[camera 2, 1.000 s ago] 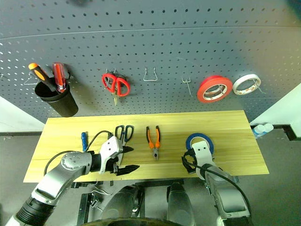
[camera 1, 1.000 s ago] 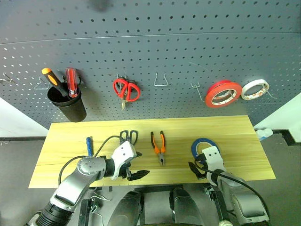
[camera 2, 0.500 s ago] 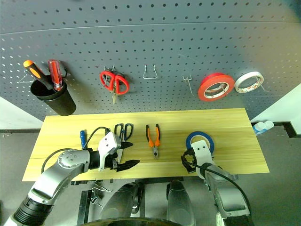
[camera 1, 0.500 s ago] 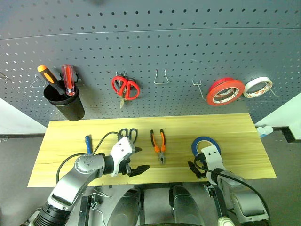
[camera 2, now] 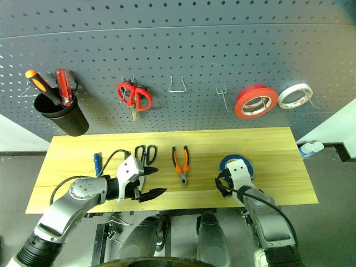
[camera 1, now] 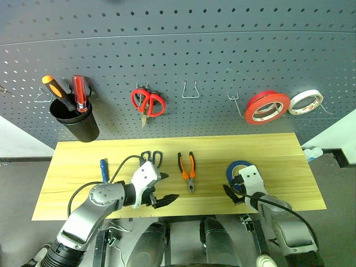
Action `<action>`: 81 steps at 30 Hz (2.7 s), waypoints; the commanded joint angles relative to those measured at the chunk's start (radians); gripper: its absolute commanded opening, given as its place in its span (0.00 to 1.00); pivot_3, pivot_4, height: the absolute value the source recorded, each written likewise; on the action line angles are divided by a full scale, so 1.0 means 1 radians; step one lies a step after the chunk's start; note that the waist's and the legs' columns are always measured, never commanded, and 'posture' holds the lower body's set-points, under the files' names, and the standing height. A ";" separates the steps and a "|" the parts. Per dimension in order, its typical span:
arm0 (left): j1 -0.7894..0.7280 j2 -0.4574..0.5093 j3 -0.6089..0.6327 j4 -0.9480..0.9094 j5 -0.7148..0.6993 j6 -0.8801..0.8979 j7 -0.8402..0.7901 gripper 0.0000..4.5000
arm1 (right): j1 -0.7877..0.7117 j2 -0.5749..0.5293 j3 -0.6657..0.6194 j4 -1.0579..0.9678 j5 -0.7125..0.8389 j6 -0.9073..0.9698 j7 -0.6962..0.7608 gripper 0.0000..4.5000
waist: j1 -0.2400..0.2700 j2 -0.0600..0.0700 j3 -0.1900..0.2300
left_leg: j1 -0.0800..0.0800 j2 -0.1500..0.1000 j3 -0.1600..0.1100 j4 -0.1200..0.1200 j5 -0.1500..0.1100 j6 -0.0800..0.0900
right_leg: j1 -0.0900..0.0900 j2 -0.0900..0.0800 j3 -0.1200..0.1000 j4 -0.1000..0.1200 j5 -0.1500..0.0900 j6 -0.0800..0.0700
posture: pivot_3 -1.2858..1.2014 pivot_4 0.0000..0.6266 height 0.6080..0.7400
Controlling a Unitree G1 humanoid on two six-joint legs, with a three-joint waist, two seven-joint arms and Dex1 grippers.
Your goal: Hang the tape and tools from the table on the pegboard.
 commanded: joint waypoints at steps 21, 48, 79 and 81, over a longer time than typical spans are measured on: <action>0.040 0.030 0.010 -0.105 -0.055 0.039 0.022 0.87 | -0.097 -0.026 -0.007 0.139 -0.006 0.011 0.011 1.00 | 0.000 -0.003 0.020 | 0.000 0.000 0.000 0.000 0.000 0.000 | 0.000 0.000 0.000 0.000 0.000 0.000 | 0.54 0.48 0.85; 0.025 0.034 0.005 -0.100 -0.062 0.047 0.026 0.89 | -0.081 -0.021 -0.008 0.116 0.002 0.044 0.028 0.96 | 0.001 -0.008 0.034 | 0.000 0.000 0.000 0.000 0.000 0.000 | 0.000 0.000 0.000 0.000 0.000 0.000 | 0.54 0.50 0.85; 0.027 0.023 0.004 -0.060 -0.051 0.018 0.038 0.89 | -0.076 -0.011 -0.037 0.108 0.032 0.000 0.058 0.96 | 0.000 -0.007 0.036 | -0.001 0.000 0.000 0.000 0.000 0.000 | 0.000 0.000 0.000 0.000 0.000 0.000 | 0.53 0.44 0.85; 0.030 0.023 0.003 -0.057 -0.050 0.017 0.038 0.89 | -0.073 -0.008 -0.040 0.109 0.028 -0.008 0.051 0.96 | 0.000 -0.007 0.036 | -0.001 0.000 0.000 0.000 0.000 -0.001 | -0.001 0.000 0.000 -0.001 0.000 0.000 | 0.53 0.44 0.85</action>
